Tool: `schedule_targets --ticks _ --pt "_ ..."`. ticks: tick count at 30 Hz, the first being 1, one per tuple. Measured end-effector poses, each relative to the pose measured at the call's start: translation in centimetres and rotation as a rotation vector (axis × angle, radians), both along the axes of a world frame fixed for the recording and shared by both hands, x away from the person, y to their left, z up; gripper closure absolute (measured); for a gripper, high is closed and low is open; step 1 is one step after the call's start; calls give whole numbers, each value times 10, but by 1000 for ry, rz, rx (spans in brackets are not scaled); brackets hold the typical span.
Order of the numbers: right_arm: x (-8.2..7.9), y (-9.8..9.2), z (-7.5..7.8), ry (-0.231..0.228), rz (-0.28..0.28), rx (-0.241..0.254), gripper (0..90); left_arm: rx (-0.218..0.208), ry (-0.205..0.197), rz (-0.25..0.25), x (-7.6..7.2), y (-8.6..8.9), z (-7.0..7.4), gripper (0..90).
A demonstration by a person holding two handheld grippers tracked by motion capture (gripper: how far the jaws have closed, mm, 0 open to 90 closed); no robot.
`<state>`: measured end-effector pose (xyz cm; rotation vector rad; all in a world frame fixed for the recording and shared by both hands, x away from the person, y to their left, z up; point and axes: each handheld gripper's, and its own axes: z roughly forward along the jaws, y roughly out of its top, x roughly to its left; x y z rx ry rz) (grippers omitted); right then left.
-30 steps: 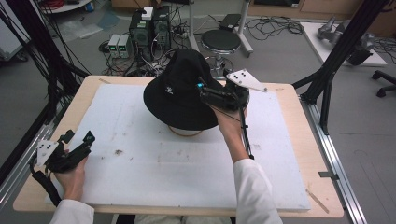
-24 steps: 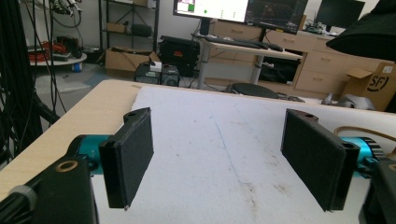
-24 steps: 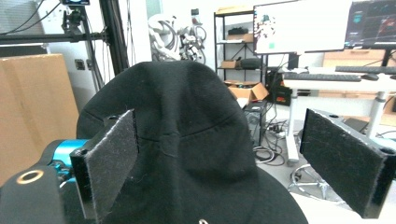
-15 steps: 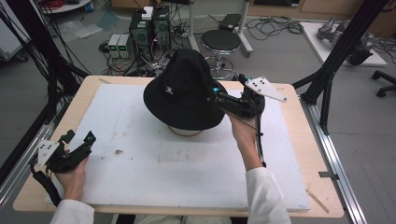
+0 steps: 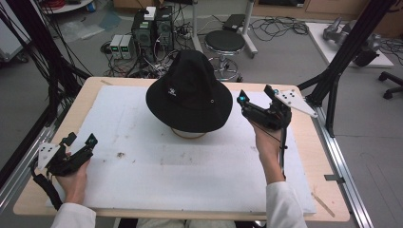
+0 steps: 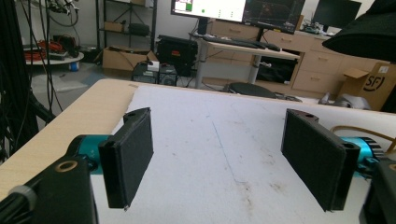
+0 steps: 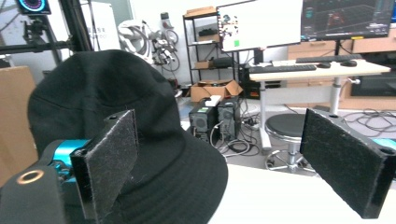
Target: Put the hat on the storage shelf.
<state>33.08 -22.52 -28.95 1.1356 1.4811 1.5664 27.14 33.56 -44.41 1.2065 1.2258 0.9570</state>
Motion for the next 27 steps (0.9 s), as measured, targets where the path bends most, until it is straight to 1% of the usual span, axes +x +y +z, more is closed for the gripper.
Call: schedule_targets --ticks 3,5,7,11,17,18,20,23,24,25,27 --pt "-3 -7 -3 -1 1 9 108 -1 0 0 0 0 0 253" --pt "-4 -11 -6 0 -6 -2 108 -3 0 0 0 -1 0 253" --pt "-5 -15 -9 10 -13 5 108 -2 -1 1 -1 -1 0 253" --pt "-8 -23 -15 24 -32 2 108 1 2 -1 -1 -1 0 253" --pt "-16 -32 -25 49 -53 11 108 -10 -2 1 -1 0 0 253" --pt "-17 -34 -26 55 -59 4 108 -10 -3 1 -1 0 0 253" --pt "-20 -36 -29 51 -68 5 109 -11 -3 1 -1 -1 1 253" --pt "-23 -39 -36 57 -77 -2 109 -6 -2 -3 0 -2 1 253" --pt "-23 -41 -39 63 -81 -7 108 -5 -4 -4 0 -2 1 253" --pt "-24 -41 -40 87 -81 -7 108 -7 -3 -4 0 -2 1 253" --pt "-24 -43 -41 102 -85 -13 108 -8 -3 -3 1 -3 1 253"
